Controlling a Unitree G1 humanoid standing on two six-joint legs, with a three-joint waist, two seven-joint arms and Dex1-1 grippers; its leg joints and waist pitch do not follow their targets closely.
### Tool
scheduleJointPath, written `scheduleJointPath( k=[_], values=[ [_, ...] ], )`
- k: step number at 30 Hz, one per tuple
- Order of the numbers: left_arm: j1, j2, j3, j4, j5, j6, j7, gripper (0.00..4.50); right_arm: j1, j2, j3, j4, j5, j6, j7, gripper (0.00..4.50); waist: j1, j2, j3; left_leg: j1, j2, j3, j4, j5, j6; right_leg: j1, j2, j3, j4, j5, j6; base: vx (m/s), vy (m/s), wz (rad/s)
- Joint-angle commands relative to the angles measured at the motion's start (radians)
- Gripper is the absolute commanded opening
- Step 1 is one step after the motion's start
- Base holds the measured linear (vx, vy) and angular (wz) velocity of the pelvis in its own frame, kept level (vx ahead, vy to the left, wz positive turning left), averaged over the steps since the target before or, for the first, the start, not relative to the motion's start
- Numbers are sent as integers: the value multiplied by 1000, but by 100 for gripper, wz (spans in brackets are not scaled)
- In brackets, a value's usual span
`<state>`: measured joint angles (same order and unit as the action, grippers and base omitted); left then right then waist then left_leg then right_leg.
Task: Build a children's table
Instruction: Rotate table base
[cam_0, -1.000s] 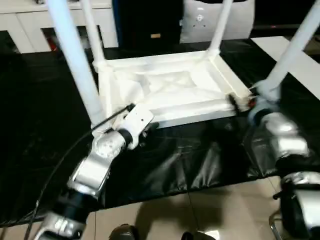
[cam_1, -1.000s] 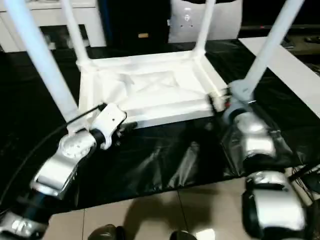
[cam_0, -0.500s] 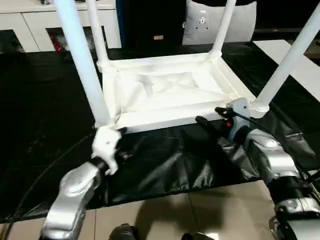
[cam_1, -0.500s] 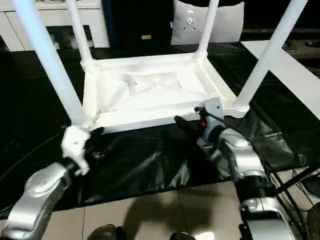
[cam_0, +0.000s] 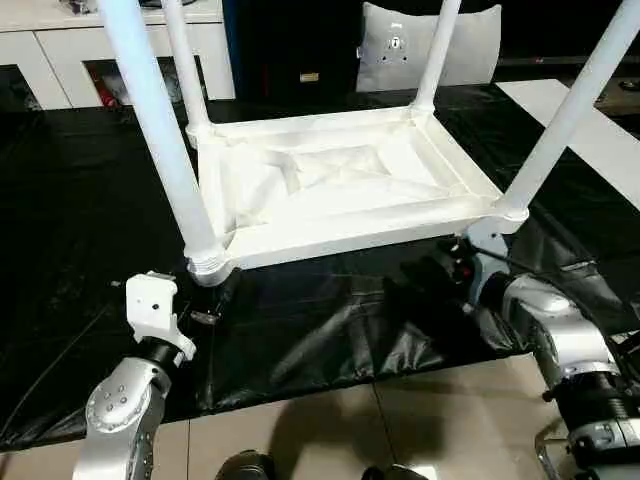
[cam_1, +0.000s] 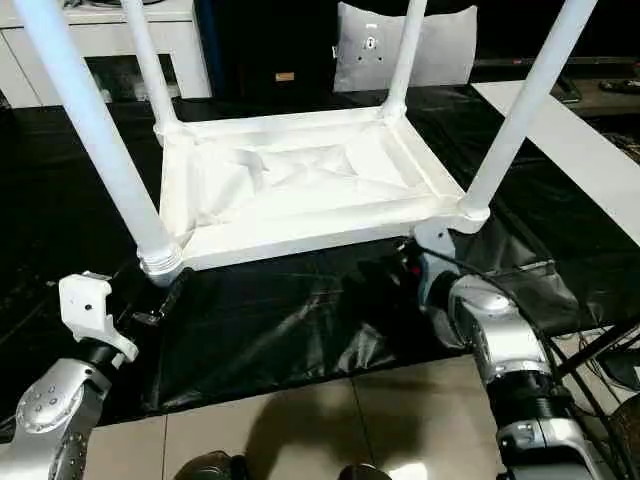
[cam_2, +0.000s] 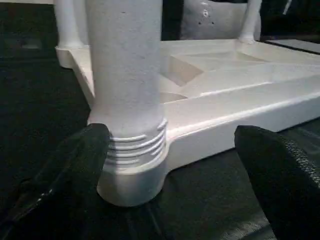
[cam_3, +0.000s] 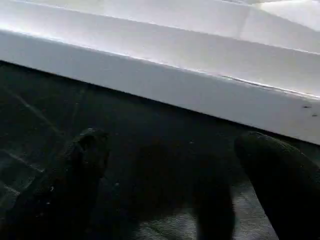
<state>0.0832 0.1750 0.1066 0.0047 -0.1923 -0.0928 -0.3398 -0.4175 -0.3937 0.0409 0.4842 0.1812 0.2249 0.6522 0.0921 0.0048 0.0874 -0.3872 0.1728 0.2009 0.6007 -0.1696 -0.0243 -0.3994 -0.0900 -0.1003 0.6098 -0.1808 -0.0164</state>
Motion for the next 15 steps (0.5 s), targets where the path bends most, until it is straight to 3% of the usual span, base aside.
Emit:
scheduleJointPath(
  k=[1,14,15],
  values=[
    [-20,-2,17,15,12,-4,24,445,4,2,-3,-12,-14,7,-15,450,3,1,-67,25,66,-44,-84,-391,-11,29,-73,60,-107,-432,-106,0,0,0],
    [-271,68,34,219,-12,3,-40,445,-59,56,-22,120,-58,27,-169,450,6,9,-76,28,61,-40,-81,-341,-25,32,-74,63,-87,-299,-161,0,0,0],
    [-284,70,32,228,-14,2,-51,445,-65,59,-23,132,-60,24,-175,450,7,10,-77,22,63,-42,-82,-330,-25,38,-76,63,-83,-280,-168,0,0,0]
  ],
)
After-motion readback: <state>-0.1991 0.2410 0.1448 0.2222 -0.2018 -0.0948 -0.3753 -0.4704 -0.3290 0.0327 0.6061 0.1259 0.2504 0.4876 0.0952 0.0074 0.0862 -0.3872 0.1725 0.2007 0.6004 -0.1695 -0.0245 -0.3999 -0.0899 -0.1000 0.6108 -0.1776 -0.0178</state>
